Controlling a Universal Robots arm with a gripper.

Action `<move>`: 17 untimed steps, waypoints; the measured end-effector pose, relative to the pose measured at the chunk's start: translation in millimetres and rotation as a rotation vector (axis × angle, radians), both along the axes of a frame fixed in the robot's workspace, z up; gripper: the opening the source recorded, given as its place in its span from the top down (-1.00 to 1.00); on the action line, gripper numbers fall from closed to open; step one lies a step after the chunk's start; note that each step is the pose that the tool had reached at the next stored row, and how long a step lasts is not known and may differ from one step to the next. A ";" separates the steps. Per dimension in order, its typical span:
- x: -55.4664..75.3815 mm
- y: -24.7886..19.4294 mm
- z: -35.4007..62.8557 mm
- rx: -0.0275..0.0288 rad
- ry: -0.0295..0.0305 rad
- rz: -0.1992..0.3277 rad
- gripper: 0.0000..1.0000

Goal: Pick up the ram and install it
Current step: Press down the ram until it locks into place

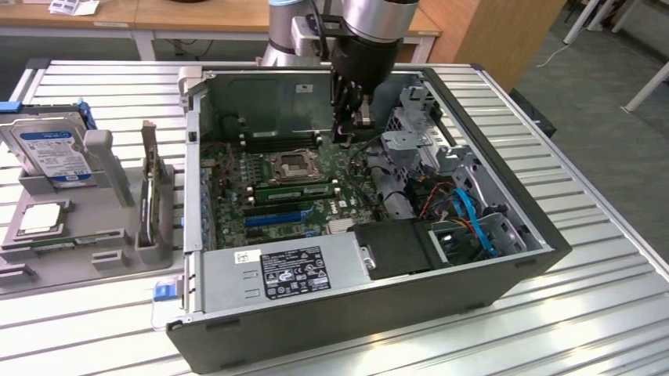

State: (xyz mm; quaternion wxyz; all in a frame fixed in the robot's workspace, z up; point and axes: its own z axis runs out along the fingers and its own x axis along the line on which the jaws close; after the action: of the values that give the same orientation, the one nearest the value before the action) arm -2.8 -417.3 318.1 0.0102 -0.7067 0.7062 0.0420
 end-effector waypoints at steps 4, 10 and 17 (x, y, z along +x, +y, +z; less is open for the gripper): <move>0.0 0.0 -4.1 0.0000 0.0000 0.000 0.80; 0.0 0.0 -11.6 0.0000 0.0000 0.000 0.80; 0.0 0.0 -19.6 0.0001 -0.0001 0.000 0.80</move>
State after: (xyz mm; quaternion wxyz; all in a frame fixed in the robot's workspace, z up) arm -2.8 -417.2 298.4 0.0103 -0.7067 0.7062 0.0420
